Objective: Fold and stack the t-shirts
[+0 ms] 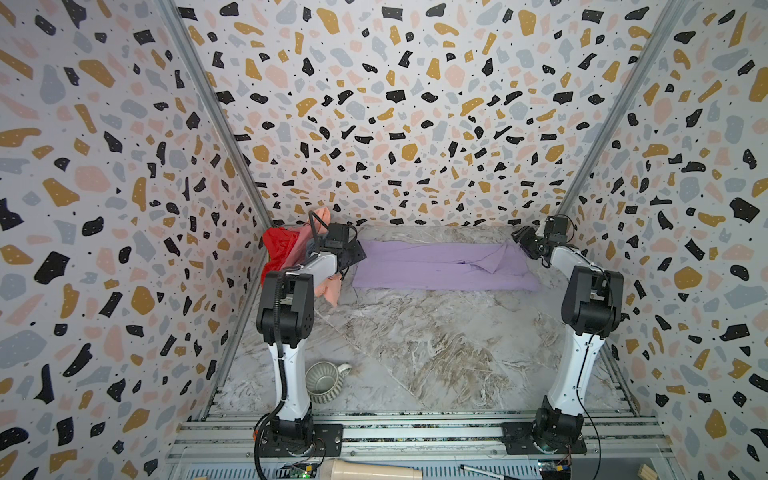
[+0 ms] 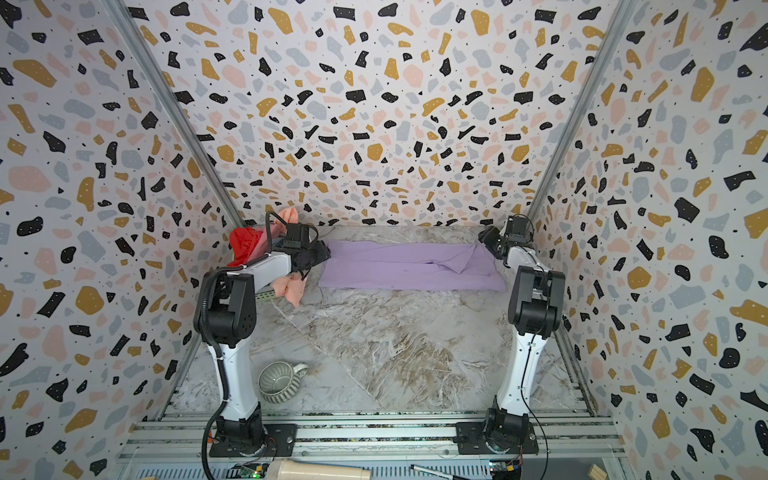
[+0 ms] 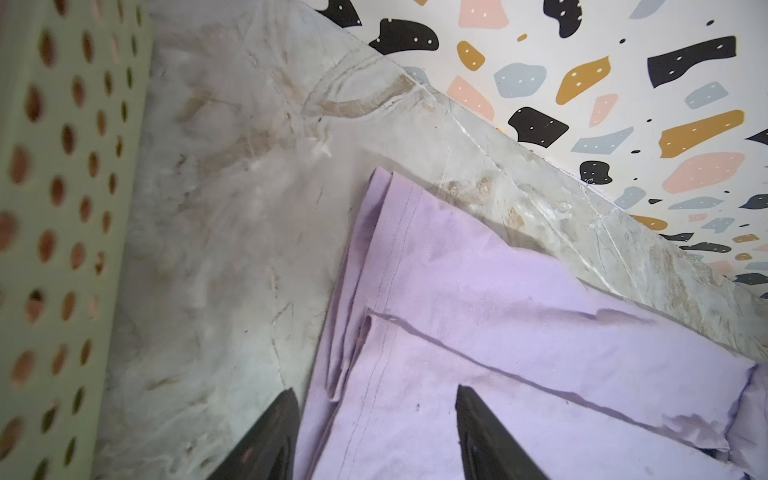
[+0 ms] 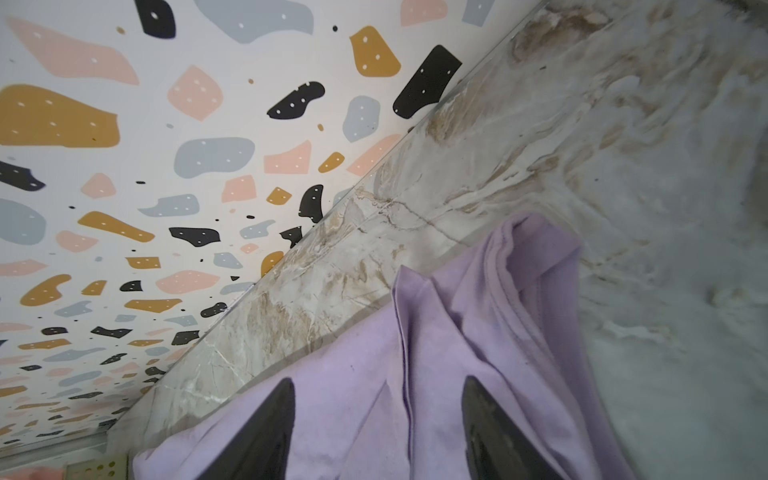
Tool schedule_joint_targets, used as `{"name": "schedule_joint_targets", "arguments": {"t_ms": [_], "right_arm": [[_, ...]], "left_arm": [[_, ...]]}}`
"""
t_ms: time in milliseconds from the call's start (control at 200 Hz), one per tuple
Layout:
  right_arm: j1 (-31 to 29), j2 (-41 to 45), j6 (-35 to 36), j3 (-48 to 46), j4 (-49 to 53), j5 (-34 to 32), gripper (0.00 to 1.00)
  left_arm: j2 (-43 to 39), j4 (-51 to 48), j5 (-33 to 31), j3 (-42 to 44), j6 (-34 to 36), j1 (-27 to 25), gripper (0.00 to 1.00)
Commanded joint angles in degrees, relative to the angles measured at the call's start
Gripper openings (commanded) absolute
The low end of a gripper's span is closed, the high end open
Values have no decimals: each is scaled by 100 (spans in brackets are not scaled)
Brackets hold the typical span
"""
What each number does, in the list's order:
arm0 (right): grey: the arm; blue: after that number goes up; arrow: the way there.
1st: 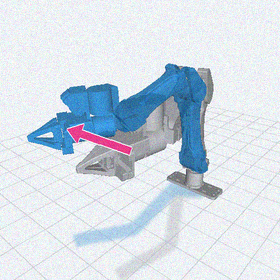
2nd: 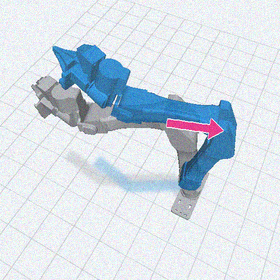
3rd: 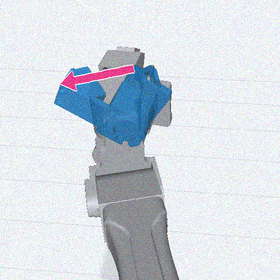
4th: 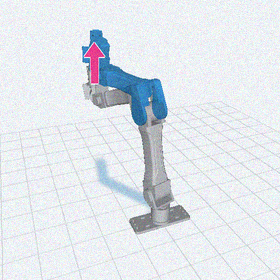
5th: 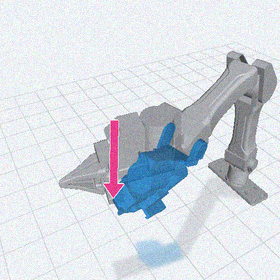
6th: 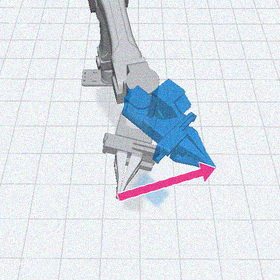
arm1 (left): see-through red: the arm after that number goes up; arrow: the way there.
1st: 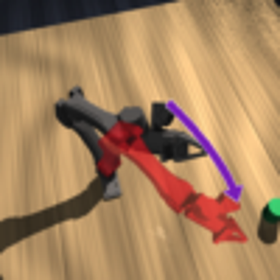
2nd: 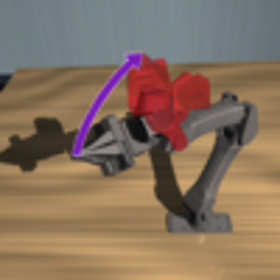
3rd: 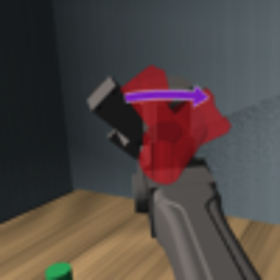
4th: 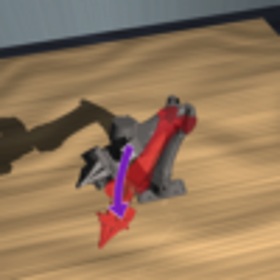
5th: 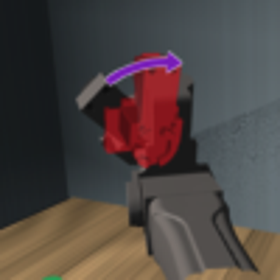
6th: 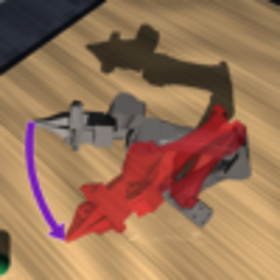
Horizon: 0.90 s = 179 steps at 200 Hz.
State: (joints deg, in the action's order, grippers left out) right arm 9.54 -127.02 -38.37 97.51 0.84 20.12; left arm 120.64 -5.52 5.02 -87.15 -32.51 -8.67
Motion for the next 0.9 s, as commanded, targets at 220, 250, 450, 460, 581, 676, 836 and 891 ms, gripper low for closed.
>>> {"name": "schedule_joint_targets", "arguments": {"t_ms": [220, 250, 450, 460, 581, 676, 836, 891], "right_arm": [[-952, 1250, 282, -1075, -234, -758, 62], [-1048, 1264, 233, -1166, -293, -784, 62], [-1360, 907, -199, -1304, -74, -878, 62], [-1370, 896, -211, -1311, -44, -874, 62], [-1411, 779, -271, -1388, 78, -984, 63], [-1402, 593, -276, -1328, 155, -964, 63], [-1257, 153, -477, -1202, 107, -726, 63], [-1183, -36, -559, -1138, 15, -563, 63]], "left_arm": [[266, -154, 322, -795, 502, -434, 63], [367, -216, 402, -938, 551, -487, 62], [969, -397, 727, -1469, 727, -699, 63], [983, -397, 737, -1471, 737, -709, 63], [1108, -371, 706, -1339, 815, -777, 63], [1115, -375, 657, -1113, 812, -774, 63], [775, -327, 644, -293, 894, -861, 63], [545, -247, 641, 243, 884, -950, 63]]}}
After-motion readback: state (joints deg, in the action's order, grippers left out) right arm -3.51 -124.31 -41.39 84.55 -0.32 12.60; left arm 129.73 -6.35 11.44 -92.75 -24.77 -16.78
